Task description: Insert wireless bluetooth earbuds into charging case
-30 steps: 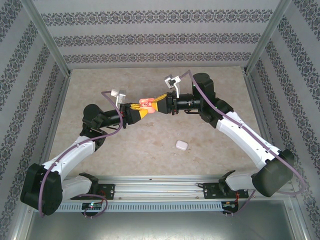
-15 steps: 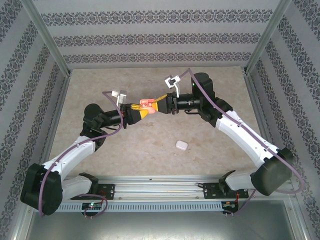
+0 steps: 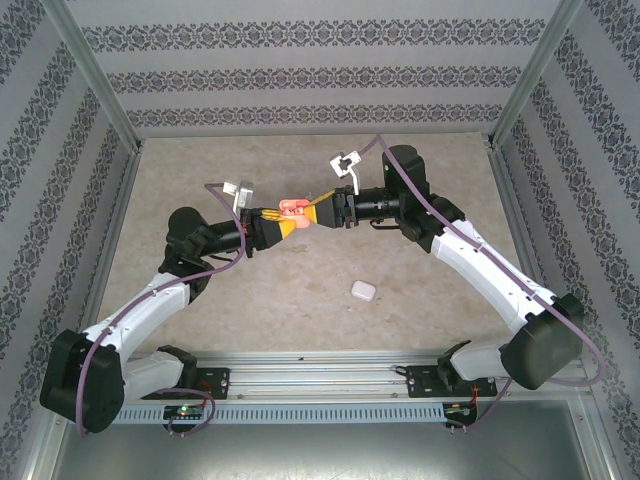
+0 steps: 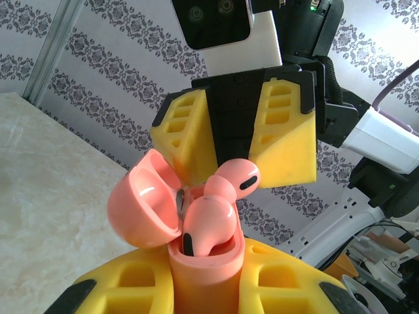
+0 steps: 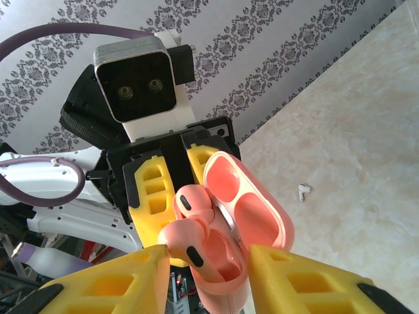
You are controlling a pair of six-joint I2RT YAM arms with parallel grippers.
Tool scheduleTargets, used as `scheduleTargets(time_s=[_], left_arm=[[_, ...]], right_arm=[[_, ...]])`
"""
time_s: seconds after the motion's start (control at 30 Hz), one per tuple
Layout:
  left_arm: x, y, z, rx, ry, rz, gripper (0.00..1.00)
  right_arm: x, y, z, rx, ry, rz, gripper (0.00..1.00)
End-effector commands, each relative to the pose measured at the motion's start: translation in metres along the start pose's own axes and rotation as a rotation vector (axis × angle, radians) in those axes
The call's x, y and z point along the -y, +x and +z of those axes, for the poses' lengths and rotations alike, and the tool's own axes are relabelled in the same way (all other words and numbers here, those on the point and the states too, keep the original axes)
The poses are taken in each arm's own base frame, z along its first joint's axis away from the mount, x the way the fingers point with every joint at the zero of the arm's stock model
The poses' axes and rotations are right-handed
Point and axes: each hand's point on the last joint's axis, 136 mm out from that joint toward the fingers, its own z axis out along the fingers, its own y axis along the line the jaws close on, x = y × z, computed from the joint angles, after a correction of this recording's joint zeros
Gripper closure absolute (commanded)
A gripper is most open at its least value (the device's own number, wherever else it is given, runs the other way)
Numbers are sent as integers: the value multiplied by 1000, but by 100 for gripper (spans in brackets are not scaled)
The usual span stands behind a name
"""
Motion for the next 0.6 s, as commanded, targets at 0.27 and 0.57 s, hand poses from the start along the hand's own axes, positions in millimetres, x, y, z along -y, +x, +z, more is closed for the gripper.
scheduleTargets(time_s=[0.27,0.57], left_arm=[[58,-37,-6,96,124,257,100],[59,-34,-7,93,123,257,100]], right_arm=[[46,28,2,-54,144,196,62],[55,35,5,-61,151,260,62]])
